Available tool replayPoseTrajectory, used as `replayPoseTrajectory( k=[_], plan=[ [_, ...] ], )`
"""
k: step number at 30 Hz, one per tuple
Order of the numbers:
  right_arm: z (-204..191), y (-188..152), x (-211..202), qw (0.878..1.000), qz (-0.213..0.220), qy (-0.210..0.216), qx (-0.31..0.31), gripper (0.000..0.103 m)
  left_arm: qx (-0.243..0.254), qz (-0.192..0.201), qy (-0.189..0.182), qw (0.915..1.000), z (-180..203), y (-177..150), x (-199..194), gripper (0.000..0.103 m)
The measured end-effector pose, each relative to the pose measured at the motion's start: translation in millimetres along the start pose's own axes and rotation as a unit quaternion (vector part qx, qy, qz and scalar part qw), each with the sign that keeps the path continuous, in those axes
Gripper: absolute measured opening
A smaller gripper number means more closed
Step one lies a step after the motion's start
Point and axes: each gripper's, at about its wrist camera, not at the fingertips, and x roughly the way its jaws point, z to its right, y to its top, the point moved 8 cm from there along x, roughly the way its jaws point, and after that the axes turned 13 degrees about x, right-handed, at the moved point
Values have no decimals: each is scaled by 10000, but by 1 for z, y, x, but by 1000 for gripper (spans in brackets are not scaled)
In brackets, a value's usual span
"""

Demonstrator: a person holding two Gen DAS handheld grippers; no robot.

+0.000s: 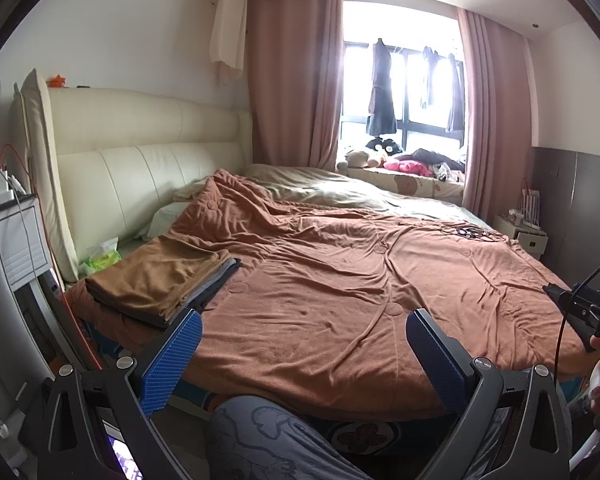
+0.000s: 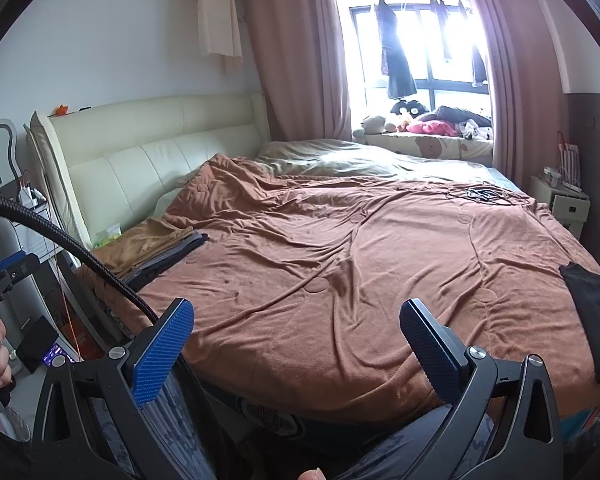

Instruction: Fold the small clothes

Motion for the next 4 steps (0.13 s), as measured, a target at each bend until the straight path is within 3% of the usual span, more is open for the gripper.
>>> replayPoseTrajectory(
  k=[4],
  plan=[
    [2,1,2,10000,-3,-7,19,103,-7,34,5,10000,-1,2,1,103]
  ],
)
